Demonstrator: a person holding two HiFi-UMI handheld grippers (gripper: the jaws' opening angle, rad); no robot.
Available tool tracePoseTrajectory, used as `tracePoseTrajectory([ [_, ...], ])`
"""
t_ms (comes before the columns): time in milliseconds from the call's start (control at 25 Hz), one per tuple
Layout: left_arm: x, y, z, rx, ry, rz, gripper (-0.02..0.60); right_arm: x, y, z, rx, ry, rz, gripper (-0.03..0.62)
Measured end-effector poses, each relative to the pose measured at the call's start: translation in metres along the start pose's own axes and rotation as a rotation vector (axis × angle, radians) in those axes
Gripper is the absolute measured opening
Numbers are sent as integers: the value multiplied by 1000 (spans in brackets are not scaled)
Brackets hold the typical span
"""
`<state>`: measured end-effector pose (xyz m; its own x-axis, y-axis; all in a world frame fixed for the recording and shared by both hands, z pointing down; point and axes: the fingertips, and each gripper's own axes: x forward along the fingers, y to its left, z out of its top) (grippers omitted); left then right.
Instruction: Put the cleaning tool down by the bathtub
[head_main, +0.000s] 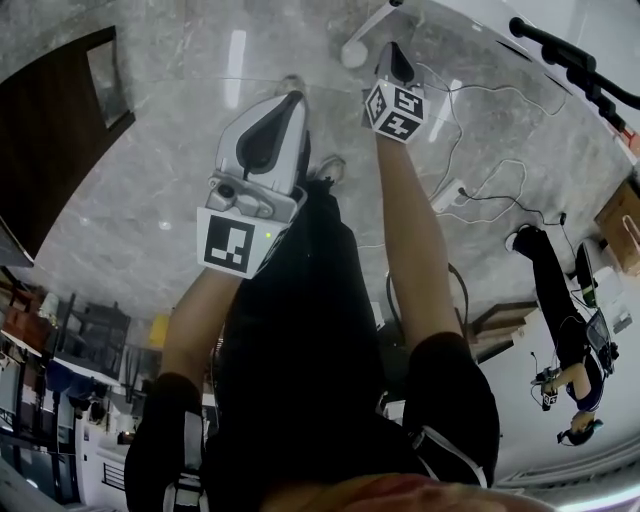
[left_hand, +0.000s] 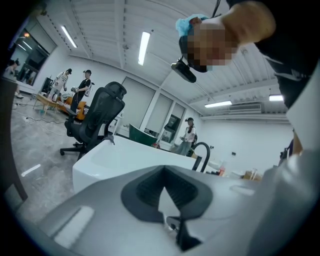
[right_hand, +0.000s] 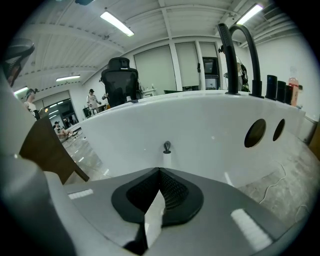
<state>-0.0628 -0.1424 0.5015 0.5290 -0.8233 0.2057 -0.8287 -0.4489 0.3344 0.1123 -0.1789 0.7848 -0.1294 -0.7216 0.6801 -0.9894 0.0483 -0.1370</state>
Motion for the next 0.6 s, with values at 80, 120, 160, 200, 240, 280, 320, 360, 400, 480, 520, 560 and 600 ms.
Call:
tracePoseTrajectory([
  [80,-6,-9,9,-5,-23,2,8,-15,0,6,13,-6,-6,0],
  [120,-10,-15,13,-5,-29,0,8,-24,0,9,21,-9,-9,0],
  [160,-13,-20,18,-3,-31,-3,8,-33,1,13,29,-13,-10,0],
  [200,-17,-26,23,0,-32,-7,8,-42,3,18,36,-18,-10,0],
  [240,-21,-32,28,2,-36,-11,8,-53,4,23,43,-24,-8,0],
  [280,-24,-38,34,5,-40,-14,8,-64,7,28,48,-31,-3,0],
  [320,-28,-44,39,7,-41,-13,8,-75,9,32,52,-37,4,0],
  [360,-31,-49,45,9,-41,-11,8,-87,12,37,56,-42,10,0],
  [400,-35,-54,50,11,-42,-9,8,-98,15,41,58,-46,16,0],
  [480,-43,-65,62,12,-51,-8,8,-121,20,51,64,-57,24,0],
  [520,-47,-70,69,13,-56,-8,8,-132,22,57,70,-65,27,0],
  [560,-50,-76,74,13,-60,-10,8,-142,24,63,78,-74,29,0],
  [600,-54,-81,80,13,-63,-10,8,-152,26,68,85,-81,31,0],
])
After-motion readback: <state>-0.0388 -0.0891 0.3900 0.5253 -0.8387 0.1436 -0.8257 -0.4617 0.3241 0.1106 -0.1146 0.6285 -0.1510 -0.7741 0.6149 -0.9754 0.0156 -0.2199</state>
